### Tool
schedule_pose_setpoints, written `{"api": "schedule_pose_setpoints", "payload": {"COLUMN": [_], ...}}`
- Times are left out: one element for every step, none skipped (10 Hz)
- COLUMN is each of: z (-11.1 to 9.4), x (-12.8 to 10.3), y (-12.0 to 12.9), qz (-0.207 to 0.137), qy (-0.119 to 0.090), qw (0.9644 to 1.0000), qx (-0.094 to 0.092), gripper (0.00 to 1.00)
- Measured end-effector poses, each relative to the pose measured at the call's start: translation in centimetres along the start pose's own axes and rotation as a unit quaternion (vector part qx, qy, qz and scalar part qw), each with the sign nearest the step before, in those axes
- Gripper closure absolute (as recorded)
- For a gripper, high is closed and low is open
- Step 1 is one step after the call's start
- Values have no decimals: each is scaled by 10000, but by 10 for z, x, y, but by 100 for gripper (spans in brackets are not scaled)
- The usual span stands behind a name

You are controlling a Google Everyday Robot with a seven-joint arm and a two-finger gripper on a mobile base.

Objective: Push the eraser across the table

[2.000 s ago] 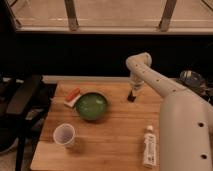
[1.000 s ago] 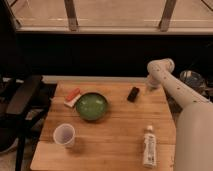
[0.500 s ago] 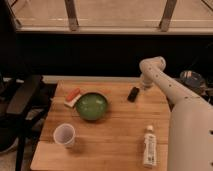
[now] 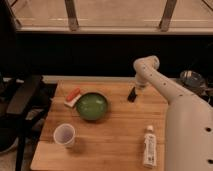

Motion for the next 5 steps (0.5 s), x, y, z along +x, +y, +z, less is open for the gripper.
{"api": "schedule_pose_setpoints", "payload": {"z": [1,3,7,12,18], "x": [2,7,18,39,56], "y": [0,0,1,2,2], "qz": [39,66,108,162,207], "qy": [31,39,59,103,140], "qw": [10000,10000,9999,9998,9996], "qx": [34,52,69,84,90], "gripper": [99,99,99,99,99]}}
